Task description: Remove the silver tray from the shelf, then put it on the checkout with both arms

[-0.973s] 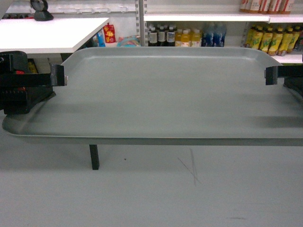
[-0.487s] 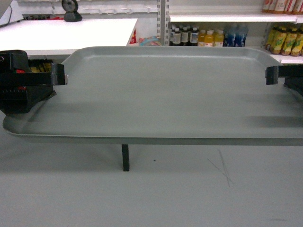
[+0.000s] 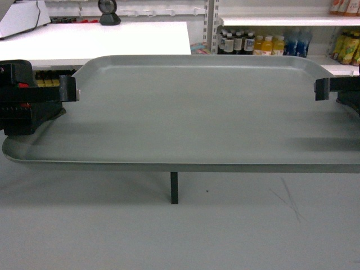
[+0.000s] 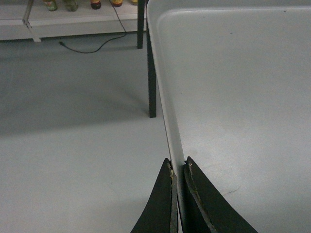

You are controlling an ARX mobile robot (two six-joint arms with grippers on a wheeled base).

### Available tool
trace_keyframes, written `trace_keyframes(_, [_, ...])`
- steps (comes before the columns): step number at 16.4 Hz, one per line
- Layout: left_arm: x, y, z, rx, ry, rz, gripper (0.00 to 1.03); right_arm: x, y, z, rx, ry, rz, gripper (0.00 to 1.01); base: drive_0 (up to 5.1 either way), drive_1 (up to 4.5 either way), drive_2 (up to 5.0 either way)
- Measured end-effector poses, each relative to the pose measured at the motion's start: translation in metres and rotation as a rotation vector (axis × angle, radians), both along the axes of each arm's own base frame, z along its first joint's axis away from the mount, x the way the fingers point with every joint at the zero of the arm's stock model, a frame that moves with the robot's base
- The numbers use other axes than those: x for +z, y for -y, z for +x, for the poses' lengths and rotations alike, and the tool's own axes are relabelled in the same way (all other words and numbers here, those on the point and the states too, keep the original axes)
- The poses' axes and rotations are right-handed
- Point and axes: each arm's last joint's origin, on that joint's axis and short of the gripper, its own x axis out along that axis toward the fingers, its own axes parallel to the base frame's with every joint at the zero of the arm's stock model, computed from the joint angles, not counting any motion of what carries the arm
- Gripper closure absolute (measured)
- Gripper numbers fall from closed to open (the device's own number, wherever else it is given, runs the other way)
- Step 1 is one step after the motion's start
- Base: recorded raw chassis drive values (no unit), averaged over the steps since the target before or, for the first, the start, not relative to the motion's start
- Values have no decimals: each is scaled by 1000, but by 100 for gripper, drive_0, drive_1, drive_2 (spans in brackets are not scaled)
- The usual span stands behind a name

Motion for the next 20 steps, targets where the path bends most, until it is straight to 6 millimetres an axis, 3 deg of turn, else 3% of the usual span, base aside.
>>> trace_keyframes(20, [0,0,0,0,0,0,99,0,0,0,1,-2,0,98,-501,245,245])
